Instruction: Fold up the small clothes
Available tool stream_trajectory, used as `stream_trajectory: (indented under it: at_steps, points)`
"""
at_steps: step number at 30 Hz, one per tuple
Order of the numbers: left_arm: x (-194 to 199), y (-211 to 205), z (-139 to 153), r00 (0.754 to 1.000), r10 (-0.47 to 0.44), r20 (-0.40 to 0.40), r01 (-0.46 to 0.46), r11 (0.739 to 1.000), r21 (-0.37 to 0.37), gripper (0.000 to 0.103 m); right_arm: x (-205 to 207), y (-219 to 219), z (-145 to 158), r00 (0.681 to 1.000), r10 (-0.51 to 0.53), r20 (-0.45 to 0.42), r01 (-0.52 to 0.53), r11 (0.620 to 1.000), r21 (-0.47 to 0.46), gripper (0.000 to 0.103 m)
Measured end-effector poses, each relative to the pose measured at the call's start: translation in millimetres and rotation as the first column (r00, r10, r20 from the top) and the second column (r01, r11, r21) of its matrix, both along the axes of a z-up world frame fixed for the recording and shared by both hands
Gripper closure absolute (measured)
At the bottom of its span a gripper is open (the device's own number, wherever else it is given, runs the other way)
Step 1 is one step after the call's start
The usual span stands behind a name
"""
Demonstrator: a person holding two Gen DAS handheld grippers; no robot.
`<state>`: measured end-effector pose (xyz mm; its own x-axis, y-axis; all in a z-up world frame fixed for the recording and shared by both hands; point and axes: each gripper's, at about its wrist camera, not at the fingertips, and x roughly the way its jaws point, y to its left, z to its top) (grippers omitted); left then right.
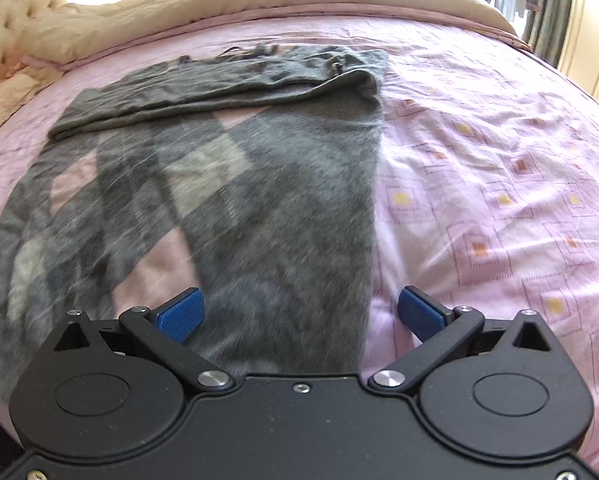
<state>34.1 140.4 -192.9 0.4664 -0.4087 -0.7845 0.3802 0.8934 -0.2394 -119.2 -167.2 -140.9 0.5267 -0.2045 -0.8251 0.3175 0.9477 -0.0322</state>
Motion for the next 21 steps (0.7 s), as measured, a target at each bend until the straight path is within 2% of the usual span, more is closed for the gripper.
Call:
stream_trajectory:
  at_steps: [3,7,10,12,14,17,21]
  points:
    - [-17,4,-2,1.0,0.001,-0.03,-0.002,0.999,-0.044,0.012,-11,8,0,0.999,0.033,-0.027,-0.032,0.999,0.019,0.0]
    - [-37,3,-1,1.0,-0.018,0.006,0.018,0.999,-0.034,0.012,-30,15,2,0.998,0.057,-0.015,-0.057,0.998,0.036,0.0]
    - [-44,4,-2,0.999,-0.027,0.016,0.028,0.998,-0.062,0.012,-42,15,3,0.998,0.058,-0.011,-0.057,0.996,0.071,0.0]
    - [-46,6,-3,0.999,-0.024,0.021,0.026,0.996,-0.08,0.018,-51,14,4,0.999,0.042,0.025,-0.044,0.995,0.095,0.0]
    - [-48,9,-4,0.999,-0.023,0.028,0.025,0.996,-0.091,0.019,-56,10,5,0.998,0.022,0.053,-0.028,0.992,0.12,0.0]
    - [-52,13,-4,0.999,-0.021,0.028,0.024,0.995,-0.098,0.032,-60,8,6,0.997,-0.012,0.076,0.0,0.988,0.154,0.0]
    - [-54,20,-8,1.0,-0.013,0.009,0.014,0.99,-0.14,0.035,-65,11,9,0.995,-0.027,0.094,0.008,0.981,0.192,0.0]
